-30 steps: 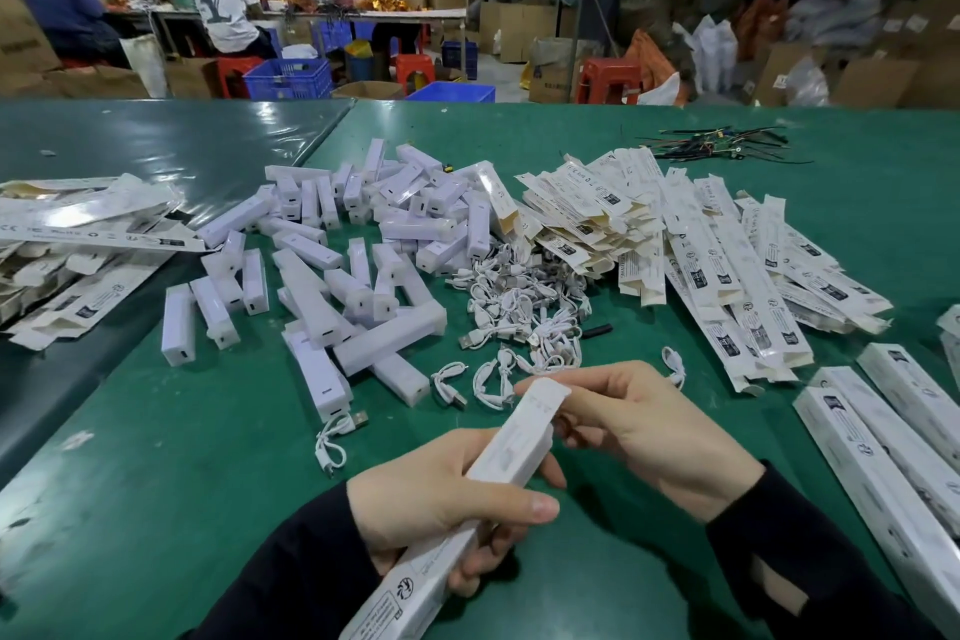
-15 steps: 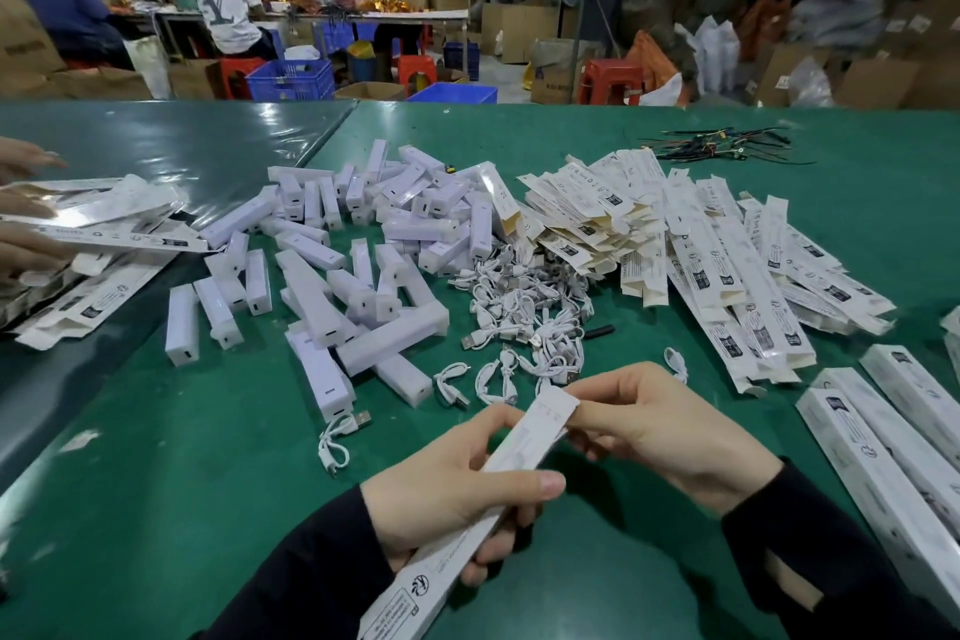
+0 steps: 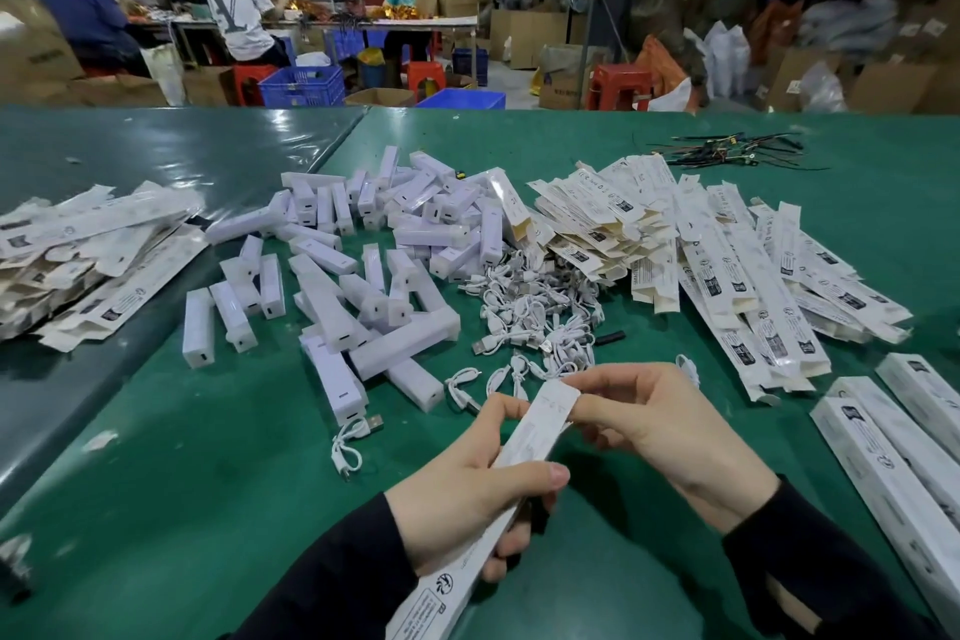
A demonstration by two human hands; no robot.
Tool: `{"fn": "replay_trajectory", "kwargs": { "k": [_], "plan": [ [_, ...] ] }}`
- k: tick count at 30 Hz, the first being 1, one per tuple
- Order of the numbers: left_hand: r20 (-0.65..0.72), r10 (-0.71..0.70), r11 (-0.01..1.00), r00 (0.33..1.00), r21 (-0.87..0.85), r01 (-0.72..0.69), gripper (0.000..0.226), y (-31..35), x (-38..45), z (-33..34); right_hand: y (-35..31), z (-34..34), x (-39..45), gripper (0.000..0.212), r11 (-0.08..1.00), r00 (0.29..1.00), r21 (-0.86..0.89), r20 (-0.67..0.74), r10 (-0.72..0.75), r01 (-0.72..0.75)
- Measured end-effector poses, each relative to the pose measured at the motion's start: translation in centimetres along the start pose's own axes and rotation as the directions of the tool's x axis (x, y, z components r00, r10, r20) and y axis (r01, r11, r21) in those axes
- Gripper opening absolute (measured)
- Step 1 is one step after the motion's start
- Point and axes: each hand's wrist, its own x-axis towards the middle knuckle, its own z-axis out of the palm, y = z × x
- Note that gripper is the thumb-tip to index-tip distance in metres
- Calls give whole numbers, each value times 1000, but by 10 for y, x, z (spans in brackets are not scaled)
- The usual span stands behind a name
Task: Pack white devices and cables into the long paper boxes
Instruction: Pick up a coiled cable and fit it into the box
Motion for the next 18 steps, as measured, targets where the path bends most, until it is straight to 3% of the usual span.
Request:
{"fn": "replay_trajectory", "kwargs": {
  "k": [4,10,13,16,18],
  "plan": [
    [0,4,1000,1000,-3,-4,56,1,-1,1,1,1,0,7,998,998,52,54,44,-47],
    [-18,-13,1000,1000,9,14,41,-1,-1,2,4,1,2,8,998,998,56,64,26,-30],
    [-1,-5,1000,1000,-21,5,51,0,0,2,9,2,3,34,996,999,89,52,9,-13],
    [23,10,999,1000,-33,-9,52,0,-2,1,16,11,2,21,990,1000,143,22,-7,4],
    [28,26,999,999,-45,-25,50,-1,-1,0,19,17,1,24,989,1000,145,20,2,-5]
  ]
}}
